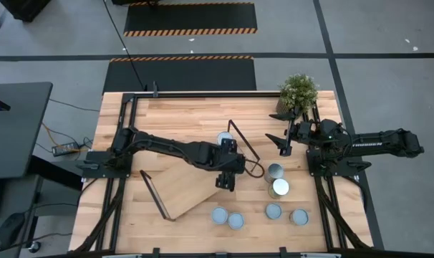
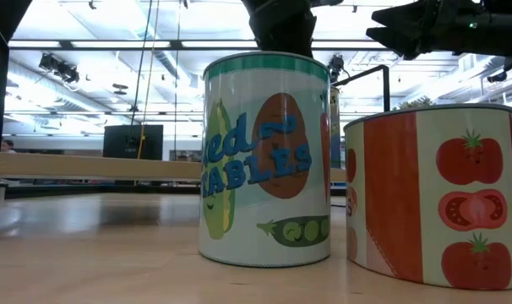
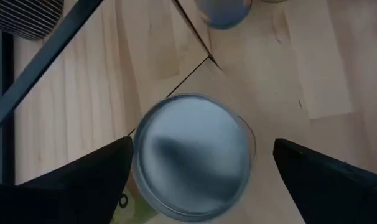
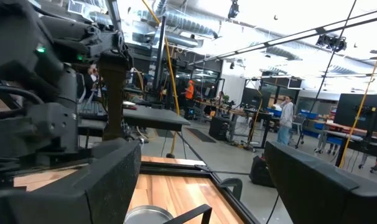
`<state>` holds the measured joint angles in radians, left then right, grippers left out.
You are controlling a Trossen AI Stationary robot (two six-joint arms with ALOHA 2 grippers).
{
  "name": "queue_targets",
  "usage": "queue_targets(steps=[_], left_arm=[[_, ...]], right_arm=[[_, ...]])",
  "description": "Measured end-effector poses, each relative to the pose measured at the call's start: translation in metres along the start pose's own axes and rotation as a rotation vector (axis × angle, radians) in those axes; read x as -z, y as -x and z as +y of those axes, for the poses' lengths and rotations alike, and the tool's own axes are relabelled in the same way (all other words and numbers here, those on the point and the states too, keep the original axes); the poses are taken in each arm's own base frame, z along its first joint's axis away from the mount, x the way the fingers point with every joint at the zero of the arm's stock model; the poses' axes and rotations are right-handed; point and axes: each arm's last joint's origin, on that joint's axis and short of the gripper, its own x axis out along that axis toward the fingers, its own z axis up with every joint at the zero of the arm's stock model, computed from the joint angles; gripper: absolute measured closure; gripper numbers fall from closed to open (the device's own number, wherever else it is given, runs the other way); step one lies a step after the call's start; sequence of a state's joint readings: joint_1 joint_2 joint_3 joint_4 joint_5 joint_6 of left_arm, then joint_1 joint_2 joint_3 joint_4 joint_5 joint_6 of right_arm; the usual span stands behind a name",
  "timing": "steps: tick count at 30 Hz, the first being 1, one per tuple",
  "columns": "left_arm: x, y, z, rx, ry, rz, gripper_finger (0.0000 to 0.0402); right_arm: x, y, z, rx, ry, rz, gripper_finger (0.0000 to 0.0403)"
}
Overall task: Pick and place cans onto a shelf
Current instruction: Put the bottom left big can on the shelf, then put the top big can on the shelf
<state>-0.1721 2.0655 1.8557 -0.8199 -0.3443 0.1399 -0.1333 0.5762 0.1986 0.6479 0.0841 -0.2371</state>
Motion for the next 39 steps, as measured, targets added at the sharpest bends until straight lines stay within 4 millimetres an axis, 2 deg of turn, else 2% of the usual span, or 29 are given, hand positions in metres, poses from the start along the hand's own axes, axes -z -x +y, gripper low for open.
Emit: queue_targets(steps=[5, 12, 19, 24, 30, 35, 39], left_arm=[[-0.006, 0.004, -0.008, -0.085, -0.015, -0.04, 0.0008], [-0.007, 0.006, -0.018, -0.218, -0.155, -0.016, 0.0008], [-0.006, 0.004, -0.009, -0.271, -0.112, -0.01, 0.0008], [-0.005, 0.001, -0.001, -0.279, -0.071, -0.005, 0.0008], [-0.008, 0.001, -0.001, -0.271, -0.058, -0.028, 0.0008], [-0.014, 0.007, -0.01, -0.187, -0.033, -0.107, 0.0008], [-0.016, 0.018, -0.022, -0.162, -0.033, -0.094, 0.0008]], right_arm=[[0.0, 0.0, 0.0, 0.0, 0.0, 0.0, 0.0054], [0.0, 0.0, 0.0, 0.0, -0.001, 0.0, 0.0054], [0.0, 0.0, 0.0, 0.0, -0.001, 0.0, 0.0054], [0.0, 0.0, 0.0, 0.0, -0.001, 0.0, 0.0054], [0.0, 0.0, 0.0, 0.0, -0.001, 0.0, 0.0054], [0.001, 0.0, 0.0, -0.003, 0.002, 0.013, 0.0054], [0.001, -0.003, 0.002, -0.034, -0.002, 0.094, 0.0054]])
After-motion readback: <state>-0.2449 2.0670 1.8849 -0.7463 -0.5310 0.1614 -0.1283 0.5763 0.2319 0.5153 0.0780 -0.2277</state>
